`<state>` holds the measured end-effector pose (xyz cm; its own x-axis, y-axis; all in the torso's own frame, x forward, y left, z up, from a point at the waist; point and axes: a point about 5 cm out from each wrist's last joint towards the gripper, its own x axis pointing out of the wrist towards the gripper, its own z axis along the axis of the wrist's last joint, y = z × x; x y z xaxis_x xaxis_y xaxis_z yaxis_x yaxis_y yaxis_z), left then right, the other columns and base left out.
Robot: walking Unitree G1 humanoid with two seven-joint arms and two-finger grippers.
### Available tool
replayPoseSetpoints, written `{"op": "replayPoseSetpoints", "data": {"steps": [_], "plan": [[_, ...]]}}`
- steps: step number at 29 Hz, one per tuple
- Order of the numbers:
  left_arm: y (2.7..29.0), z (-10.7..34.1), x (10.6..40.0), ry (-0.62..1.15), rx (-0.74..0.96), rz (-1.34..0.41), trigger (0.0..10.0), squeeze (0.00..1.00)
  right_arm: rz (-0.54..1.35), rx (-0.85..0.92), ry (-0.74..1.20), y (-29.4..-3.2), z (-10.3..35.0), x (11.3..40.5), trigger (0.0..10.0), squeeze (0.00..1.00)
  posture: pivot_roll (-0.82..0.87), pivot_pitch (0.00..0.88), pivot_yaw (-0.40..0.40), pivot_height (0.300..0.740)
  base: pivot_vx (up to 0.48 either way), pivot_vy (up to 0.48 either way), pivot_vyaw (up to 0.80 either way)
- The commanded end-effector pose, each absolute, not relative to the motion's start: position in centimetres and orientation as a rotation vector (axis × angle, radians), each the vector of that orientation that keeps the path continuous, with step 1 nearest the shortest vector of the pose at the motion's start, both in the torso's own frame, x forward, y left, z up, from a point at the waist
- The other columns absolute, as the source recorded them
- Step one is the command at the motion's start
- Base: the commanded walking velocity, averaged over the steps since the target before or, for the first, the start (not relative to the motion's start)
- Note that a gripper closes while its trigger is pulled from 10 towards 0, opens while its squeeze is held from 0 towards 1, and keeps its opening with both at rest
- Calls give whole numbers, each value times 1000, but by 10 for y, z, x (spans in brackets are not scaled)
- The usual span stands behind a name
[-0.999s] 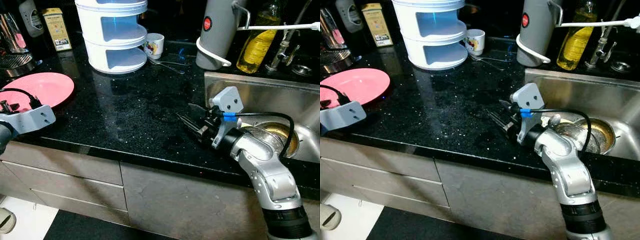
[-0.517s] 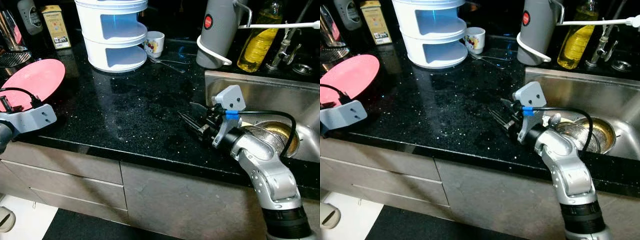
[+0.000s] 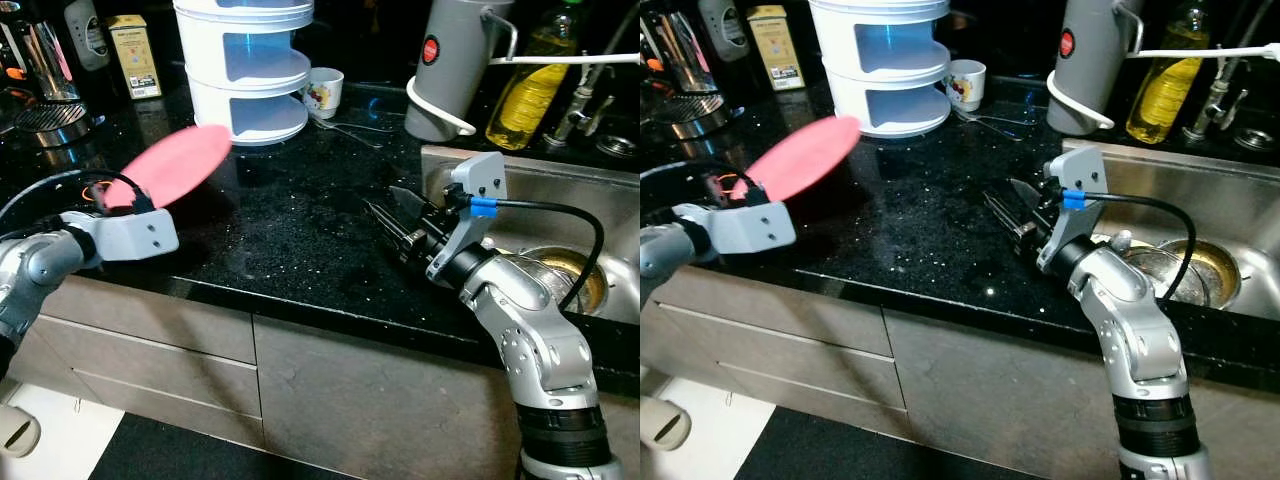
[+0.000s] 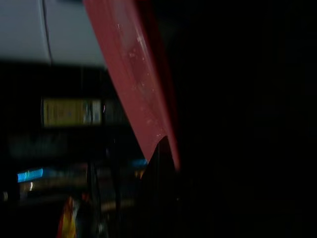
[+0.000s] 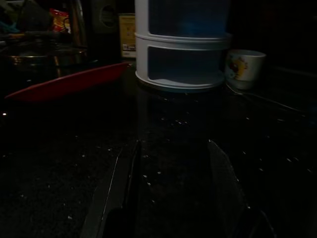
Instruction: Kitchen organization
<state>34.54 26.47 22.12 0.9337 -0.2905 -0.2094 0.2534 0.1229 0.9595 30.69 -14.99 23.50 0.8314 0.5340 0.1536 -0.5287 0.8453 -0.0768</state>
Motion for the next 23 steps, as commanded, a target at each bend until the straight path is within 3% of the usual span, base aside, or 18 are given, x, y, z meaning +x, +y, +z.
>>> {"op": "replayPoseSetpoints", "data": {"steps": [1, 10, 23], "plan": [[250, 230, 344, -87, 1405, -480, 0, 0, 554, 0, -156, -152, 232, 308, 10000, 0, -54, 15, -26, 740, 0, 0, 0], [235, 263, 345, -191, 1471, -516, 0, 0, 519, 103, -180, -154, 236, 307, 10000, 0, -53, 0, -7, 740, 0, 0, 0], [219, 276, 361, -250, 1507, -573, 0, 0, 469, 137, -188, -155, 235, 308, 10000, 0, -53, 0, 10, 740, 0, 0, -733]]}}
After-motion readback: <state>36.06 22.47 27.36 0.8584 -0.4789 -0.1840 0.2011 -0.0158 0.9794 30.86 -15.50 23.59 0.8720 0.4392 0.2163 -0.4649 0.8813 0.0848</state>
